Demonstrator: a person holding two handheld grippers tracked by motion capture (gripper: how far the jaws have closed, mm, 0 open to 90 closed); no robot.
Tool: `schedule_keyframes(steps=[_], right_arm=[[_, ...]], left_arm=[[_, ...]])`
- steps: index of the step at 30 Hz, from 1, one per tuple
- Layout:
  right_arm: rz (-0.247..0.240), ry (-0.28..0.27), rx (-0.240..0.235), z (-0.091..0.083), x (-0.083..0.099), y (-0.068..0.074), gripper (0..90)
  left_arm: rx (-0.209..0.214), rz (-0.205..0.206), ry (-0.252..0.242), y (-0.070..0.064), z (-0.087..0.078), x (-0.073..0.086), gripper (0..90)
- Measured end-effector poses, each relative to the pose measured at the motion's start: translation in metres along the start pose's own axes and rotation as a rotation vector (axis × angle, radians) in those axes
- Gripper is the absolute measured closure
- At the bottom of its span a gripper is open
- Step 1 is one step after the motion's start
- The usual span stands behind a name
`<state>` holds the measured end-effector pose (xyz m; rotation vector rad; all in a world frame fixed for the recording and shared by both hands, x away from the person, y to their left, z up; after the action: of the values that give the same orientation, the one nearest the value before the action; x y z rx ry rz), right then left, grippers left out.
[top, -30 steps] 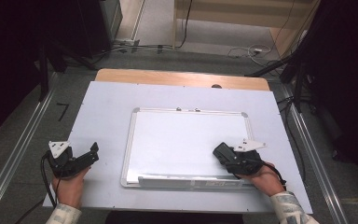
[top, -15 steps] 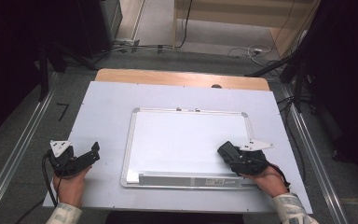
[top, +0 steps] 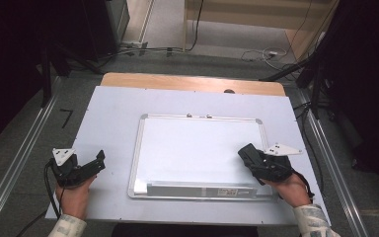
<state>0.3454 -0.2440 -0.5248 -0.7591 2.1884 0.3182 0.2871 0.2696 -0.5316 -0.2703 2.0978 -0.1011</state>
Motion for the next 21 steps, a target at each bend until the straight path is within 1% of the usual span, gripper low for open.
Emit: schedule_keyframes(steps=[5,14,17,19,21], right_arm=[[0.008,-0.011,0.010,-0.003,-0.001,-0.002,38.7],[0.022,-0.008,0.025,-0.004,0.000,-0.003,38.7],[0.052,-0.005,0.043,-0.006,0.001,-0.003,38.7],[0.080,-0.007,0.063,-0.009,0.001,-0.004,38.7],[0.098,-0.011,0.085,-0.012,0.002,-0.005,38.7]], left_arm=[[-0.002,0.000,-0.002,-0.001,-0.001,0.000,4.5],[-0.002,0.001,0.003,-0.002,0.000,0.000,4.5],[-0.001,0.001,0.000,-0.002,-0.001,0.000,4.5],[0.000,0.000,0.002,-0.002,0.000,0.000,4.5],[0.003,0.003,0.004,-0.002,0.000,0.000,4.5]])
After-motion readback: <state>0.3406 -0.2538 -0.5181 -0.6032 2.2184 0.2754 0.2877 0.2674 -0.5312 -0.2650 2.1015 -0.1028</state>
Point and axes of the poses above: each handheld gripper's, and its own axes: z roughly forward along the jaws, x roughly out of its underside, y roughly to its left, the point moved 8 cm from there along z, roughly forward along the jaws, and after that the axes turned 1 degree about -z, right-handed, at the moved point
